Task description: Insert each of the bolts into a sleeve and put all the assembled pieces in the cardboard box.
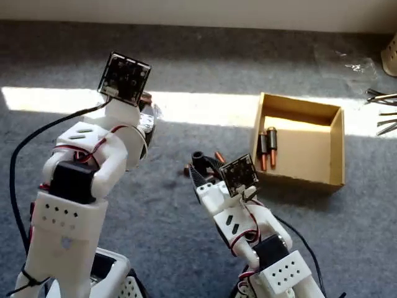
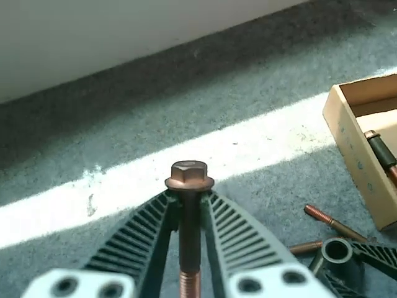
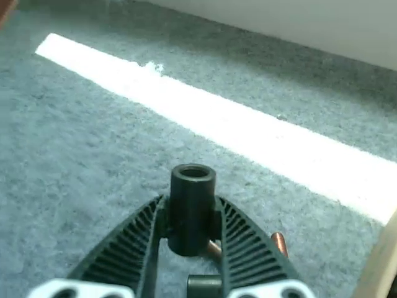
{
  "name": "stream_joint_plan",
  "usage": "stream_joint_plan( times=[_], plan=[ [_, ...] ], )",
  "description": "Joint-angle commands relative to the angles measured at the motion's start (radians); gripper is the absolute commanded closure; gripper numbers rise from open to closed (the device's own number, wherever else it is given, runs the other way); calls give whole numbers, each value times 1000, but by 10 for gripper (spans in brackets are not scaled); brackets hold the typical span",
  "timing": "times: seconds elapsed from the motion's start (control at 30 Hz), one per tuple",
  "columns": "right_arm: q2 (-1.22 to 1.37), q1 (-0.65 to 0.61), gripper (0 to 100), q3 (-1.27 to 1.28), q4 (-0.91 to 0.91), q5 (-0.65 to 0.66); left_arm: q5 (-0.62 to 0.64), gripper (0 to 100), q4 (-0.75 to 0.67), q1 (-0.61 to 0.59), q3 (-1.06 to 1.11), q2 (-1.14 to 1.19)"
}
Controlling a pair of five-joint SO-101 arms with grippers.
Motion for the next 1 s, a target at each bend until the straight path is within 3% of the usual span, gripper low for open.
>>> stream_joint_plan(
  times=[0.0, 0.17, 0.4, 0.63, 0.73, 0.97],
  plan=[
    [-10, -25, 994, -127, -35, -2, -9, 994, -21, -4, 13, -122],
    [-10, -67, 994, -213, -33, -2, -12, 994, -43, 15, 145, -315],
    [-12, -117, 994, -234, -31, -3, -12, 994, -238, 13, 348, -575],
    [-122, -113, 994, -217, -24, 9, -8, 994, -342, 13, 446, -622],
    [-234, -114, 994, -176, 5, 81, -8, 994, -350, 13, 446, -627],
    [-363, -114, 994, -38, 93, 80, -8, 994, -348, 15, 506, -687]
  ],
)
